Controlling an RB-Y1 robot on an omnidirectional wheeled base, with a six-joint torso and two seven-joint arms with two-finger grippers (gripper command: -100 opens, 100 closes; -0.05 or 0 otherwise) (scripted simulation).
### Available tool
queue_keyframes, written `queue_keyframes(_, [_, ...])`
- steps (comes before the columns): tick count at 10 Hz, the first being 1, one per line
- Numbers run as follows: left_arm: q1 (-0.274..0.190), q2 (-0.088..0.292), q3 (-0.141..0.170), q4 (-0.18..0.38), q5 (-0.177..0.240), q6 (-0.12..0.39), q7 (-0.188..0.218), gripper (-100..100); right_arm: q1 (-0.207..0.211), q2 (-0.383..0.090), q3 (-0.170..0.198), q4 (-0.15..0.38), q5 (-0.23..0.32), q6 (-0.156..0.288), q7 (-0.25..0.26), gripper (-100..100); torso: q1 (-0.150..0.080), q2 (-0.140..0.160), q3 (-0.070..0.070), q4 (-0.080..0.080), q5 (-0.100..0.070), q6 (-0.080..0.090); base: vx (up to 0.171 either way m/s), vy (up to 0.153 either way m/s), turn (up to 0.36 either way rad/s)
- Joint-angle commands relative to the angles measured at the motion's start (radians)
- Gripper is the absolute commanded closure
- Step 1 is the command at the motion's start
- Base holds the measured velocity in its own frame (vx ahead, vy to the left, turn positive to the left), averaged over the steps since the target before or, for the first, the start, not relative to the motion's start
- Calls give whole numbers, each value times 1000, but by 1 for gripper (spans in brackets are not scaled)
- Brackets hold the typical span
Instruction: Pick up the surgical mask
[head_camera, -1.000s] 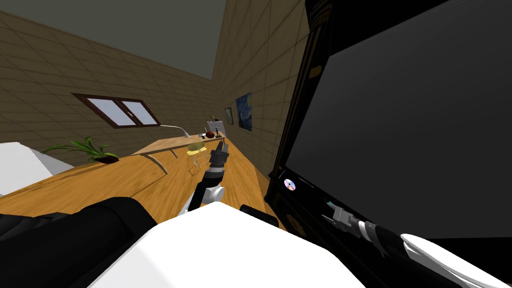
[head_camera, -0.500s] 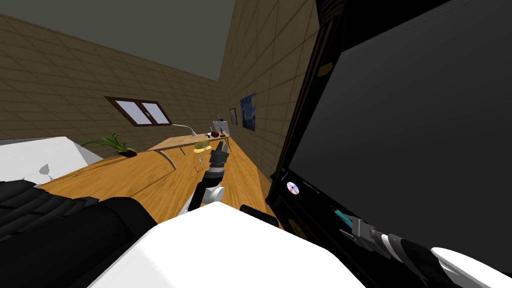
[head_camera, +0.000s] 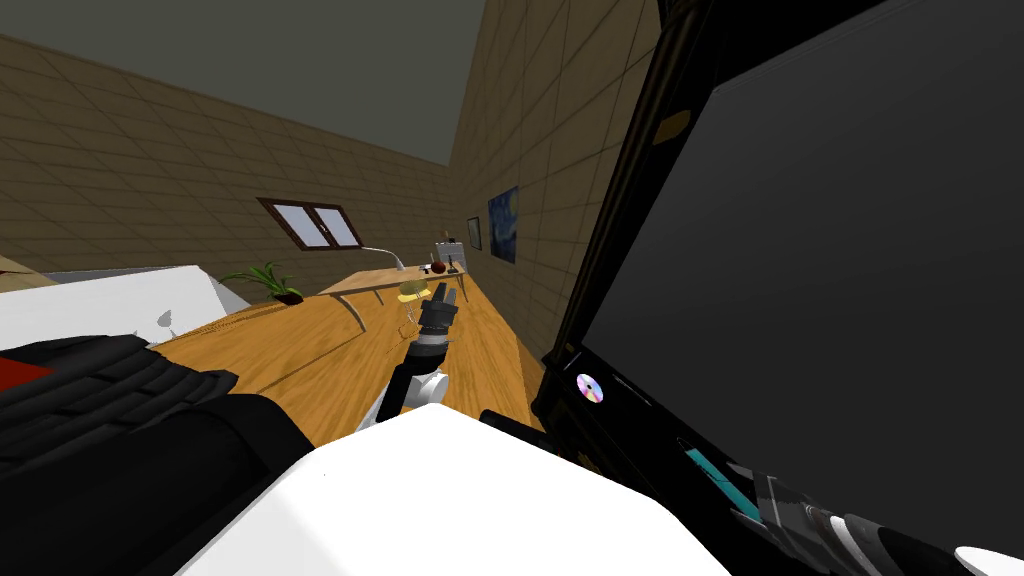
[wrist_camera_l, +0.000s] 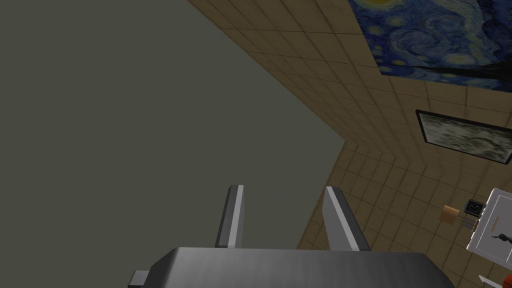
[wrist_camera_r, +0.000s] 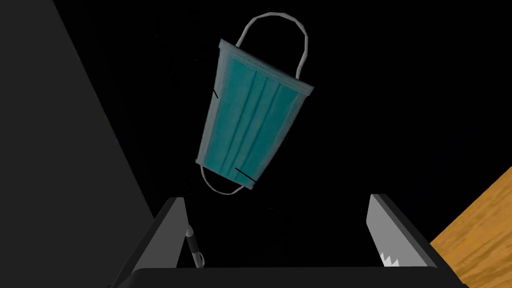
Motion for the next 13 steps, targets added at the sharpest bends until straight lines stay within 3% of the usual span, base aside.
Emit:
queue_keyframes(1, [0,0,0,0,0,0,0,0,0,0,0,0,0,0,0,-100,0,0,0,0,0,0,-12,-2,22])
queue_keyframes(2, [0,0,0,0,0,0,0,0,0,1,1,3,1,-1,1,0,3,3,2,1,1,0,0,0,0])
queue_keyframes(3, [0,0,0,0,0,0,0,0,5,32,4,13,4,24,9,-100,5,4,3,1,1,0,-9,-11,32])
queue_keyframes(6, [0,0,0,0,0,0,0,0,15,34,4,0,3,39,4,-100,4,5,3,1,1,0,-7,-8,25])
queue_keyframes(7, [0,0,0,0,0,0,0,0,14,35,5,2,4,39,6,100,5,5,3,1,2,0,0,0,0])
queue_keyframes(11, [0,0,0,0,0,0,0,0,12,32,3,2,4,41,7,100,4,5,3,0,-1,2,0,0,0])
queue_keyframes(12, [0,0,0,0,0,0,0,0,12,32,3,2,4,41,7,0,4,5,3,0,-1,2,0,0,0])
queue_keyframes(13, [0,0,0,0,0,0,0,0,3,16,3,8,3,12,5,100,4,5,3,0,-1,2,18,11,-50])
